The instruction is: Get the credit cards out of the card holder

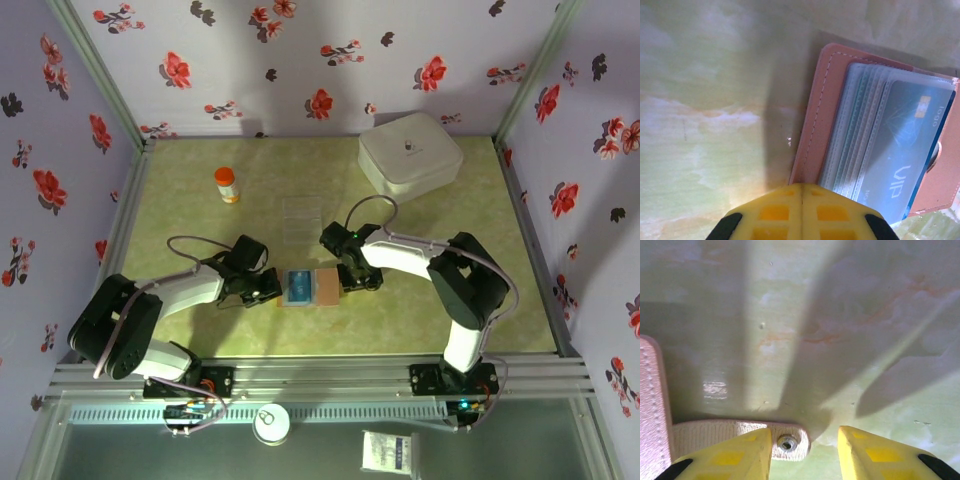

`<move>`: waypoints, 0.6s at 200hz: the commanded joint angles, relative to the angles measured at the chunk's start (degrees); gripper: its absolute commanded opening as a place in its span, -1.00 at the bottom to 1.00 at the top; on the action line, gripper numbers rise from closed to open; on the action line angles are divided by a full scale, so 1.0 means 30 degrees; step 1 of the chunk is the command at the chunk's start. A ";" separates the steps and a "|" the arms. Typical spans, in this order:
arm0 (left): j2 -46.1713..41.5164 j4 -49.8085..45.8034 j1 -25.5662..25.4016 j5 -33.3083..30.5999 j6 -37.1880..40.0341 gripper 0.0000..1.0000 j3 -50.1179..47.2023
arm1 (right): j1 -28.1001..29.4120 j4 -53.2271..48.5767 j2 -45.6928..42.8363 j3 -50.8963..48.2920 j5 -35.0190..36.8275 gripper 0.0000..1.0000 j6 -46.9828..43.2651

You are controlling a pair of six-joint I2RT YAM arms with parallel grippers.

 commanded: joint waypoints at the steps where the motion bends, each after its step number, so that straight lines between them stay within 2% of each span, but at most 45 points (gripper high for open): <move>1: 0.0433 -0.1501 0.0200 -0.0645 0.0448 -1.00 -0.0491 | -0.0131 -0.0280 0.0774 -0.0343 0.0384 -0.25 -0.0177; 39: -0.0014 -0.1464 0.0008 -0.0241 0.0299 -1.00 -0.0411 | -0.0145 -0.0543 0.0820 -0.0044 0.0233 -0.23 -0.0226; 86: -0.0621 -0.1321 -0.0179 -0.0041 -0.0017 -1.00 -0.0302 | 0.0033 -0.1323 -0.1702 0.0769 0.0019 -0.20 -0.0035; 120: -0.0643 -0.1270 -0.0236 0.0014 -0.0078 -1.00 -0.0252 | 0.0645 -0.2415 -0.2269 0.2054 0.0217 -0.17 0.0185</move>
